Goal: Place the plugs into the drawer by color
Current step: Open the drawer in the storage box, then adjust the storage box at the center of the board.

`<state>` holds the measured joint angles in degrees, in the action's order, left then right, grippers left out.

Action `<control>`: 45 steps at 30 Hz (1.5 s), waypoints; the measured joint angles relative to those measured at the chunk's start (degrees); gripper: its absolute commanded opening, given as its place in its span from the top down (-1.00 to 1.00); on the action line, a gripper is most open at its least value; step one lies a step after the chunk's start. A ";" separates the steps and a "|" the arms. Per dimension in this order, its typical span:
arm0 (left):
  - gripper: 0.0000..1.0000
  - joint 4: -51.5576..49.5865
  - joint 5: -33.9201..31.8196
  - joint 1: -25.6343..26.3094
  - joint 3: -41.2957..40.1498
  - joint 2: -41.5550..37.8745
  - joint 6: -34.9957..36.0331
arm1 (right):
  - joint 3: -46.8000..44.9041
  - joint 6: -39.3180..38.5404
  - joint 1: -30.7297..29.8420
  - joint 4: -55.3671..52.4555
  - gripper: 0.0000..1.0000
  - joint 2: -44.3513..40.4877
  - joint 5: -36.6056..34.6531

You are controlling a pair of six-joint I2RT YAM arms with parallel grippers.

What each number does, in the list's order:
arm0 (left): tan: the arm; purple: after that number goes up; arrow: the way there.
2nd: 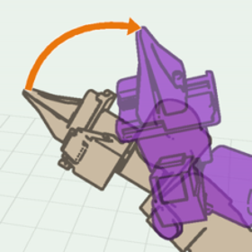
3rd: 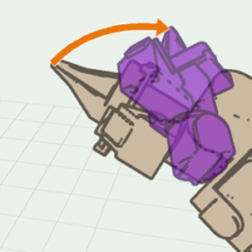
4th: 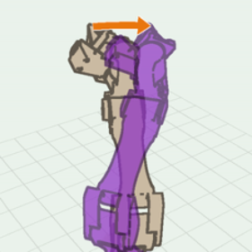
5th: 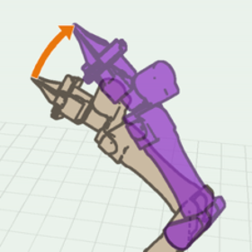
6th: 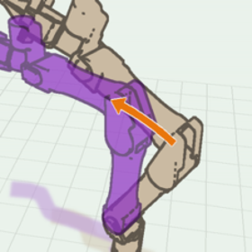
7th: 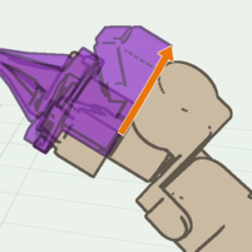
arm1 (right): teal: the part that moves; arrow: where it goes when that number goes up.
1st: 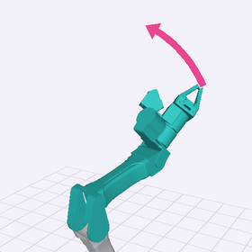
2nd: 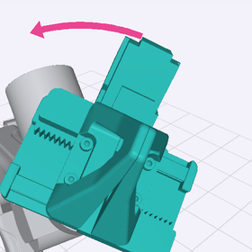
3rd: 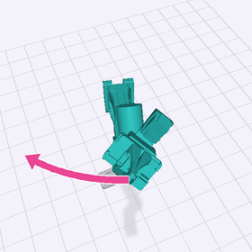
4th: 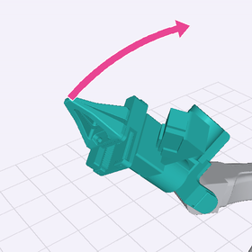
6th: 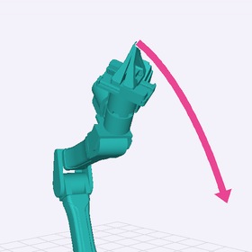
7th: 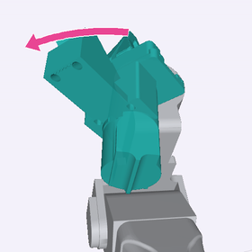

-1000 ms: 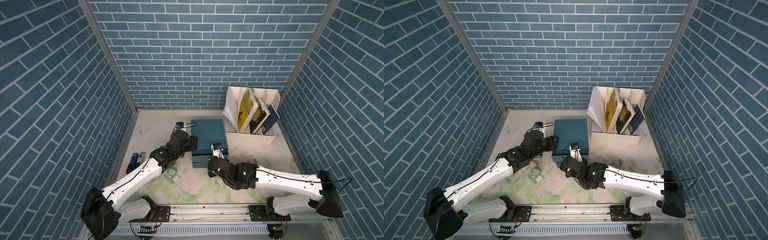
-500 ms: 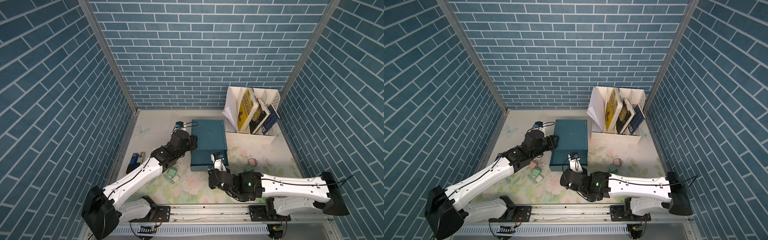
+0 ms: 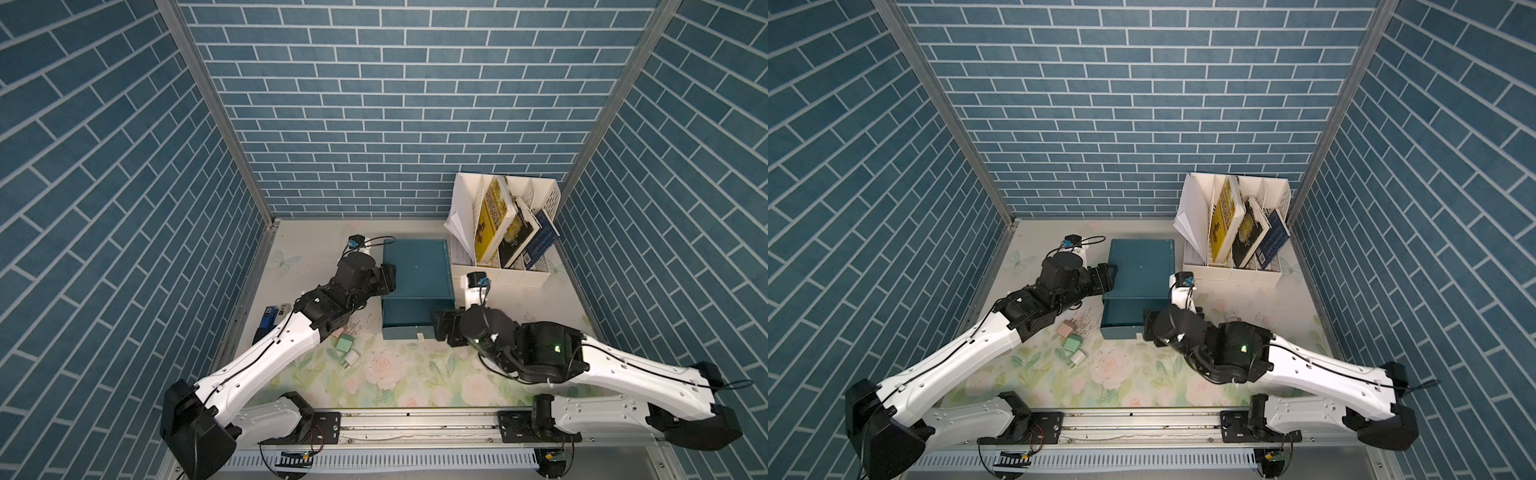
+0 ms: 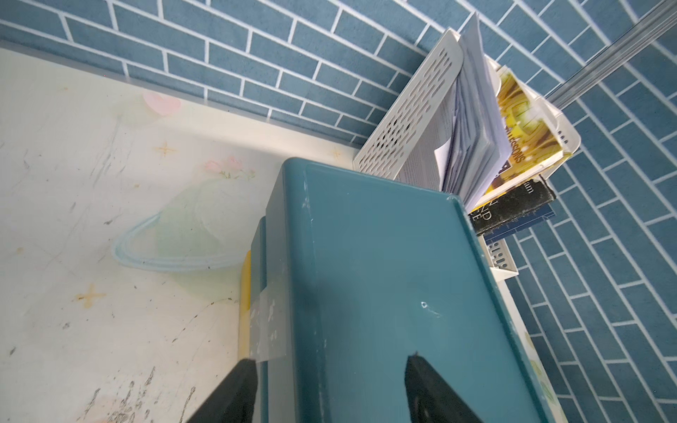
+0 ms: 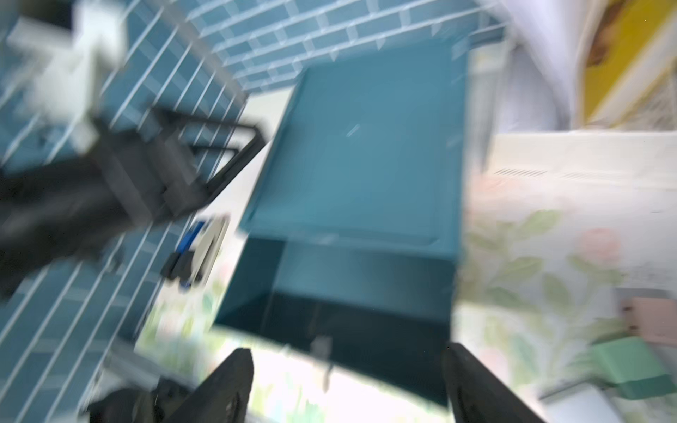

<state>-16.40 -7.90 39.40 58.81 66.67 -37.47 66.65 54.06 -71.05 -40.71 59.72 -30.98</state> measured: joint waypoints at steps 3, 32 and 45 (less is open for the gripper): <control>-0.39 -0.02 0.26 0.00 -0.04 -0.24 0.02 | -0.92 -2.64 8.61 1.38 -0.68 -0.63 4.22; -0.40 0.42 1.77 0.00 -3.45 -1.31 0.83 | 0.11 -15.43 26.62 15.80 -0.05 15.96 25.88; -0.40 0.81 1.51 0.00 -4.07 -0.28 2.05 | 2.34 -16.81 26.77 13.73 -0.59 16.09 22.49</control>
<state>-15.59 -6.39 39.40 54.74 66.39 -35.42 68.99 37.26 -44.27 -26.98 75.81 -8.49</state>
